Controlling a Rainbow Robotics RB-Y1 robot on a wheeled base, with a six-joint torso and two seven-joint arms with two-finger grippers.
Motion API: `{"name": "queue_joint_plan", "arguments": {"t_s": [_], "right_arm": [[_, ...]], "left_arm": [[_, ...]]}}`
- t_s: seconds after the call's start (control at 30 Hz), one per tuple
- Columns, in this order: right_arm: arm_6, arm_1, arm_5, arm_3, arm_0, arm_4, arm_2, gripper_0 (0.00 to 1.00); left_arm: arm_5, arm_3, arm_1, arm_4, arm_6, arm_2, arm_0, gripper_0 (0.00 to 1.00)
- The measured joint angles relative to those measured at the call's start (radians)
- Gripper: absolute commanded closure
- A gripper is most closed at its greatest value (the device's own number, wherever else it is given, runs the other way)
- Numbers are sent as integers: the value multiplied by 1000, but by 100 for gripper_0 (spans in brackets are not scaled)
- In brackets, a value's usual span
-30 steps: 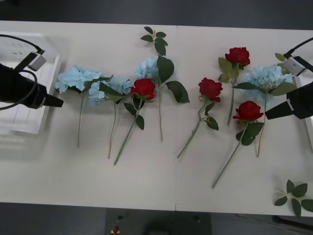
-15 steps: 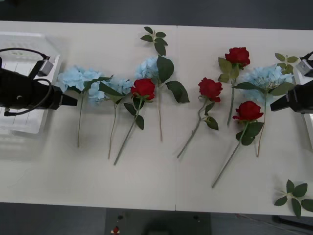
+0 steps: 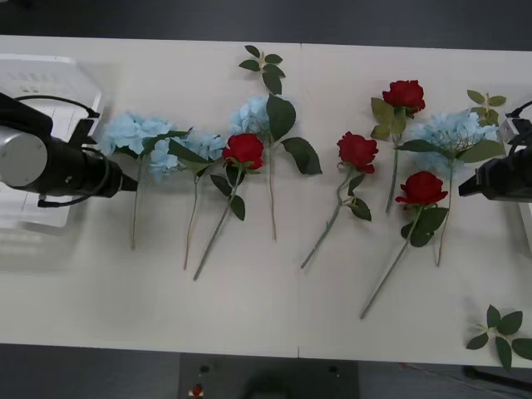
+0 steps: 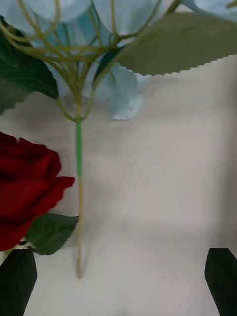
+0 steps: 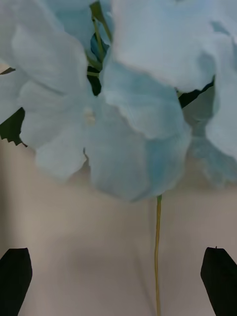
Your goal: Put the red flowers into the right box and the blue flowers into the left box
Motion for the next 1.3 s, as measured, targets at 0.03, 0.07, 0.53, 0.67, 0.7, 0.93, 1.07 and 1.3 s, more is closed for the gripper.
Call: {"name": "queue_joint_plan", "arguments": {"t_s": [0.03, 0.07, 0.53, 0.67, 0.7, 0.93, 1.07, 1.3], "right_arm": [[0, 1, 0, 4, 0, 21, 10, 0], [0, 4, 0, 11, 0, 39, 18, 0], [0, 116, -33, 90, 0, 149, 13, 0], [0, 138, -33, 90, 0, 173, 13, 0], [0, 143, -33, 90, 0, 179, 13, 0], [0, 187, -33, 90, 0, 229, 13, 0], [-1, 221, -33, 93, 0, 264, 13, 0], [-26, 267, -35, 124, 0, 291, 13, 0]], "left_arm": [[0, 0, -10, -14, 12, 1, -3, 0], [0, 0, -21, -27, 25, 2, -5, 0], [0, 4, -107, -192, 152, -34, -49, 0], [-5, 14, -107, -238, 152, -53, -51, 0], [-16, 22, -107, -249, 152, -59, -51, 0], [-60, 78, -107, -253, 158, -111, -51, 0], [-60, 78, -107, -253, 167, -130, -51, 0], [-61, 78, -107, -253, 192, -134, -51, 100]]}}
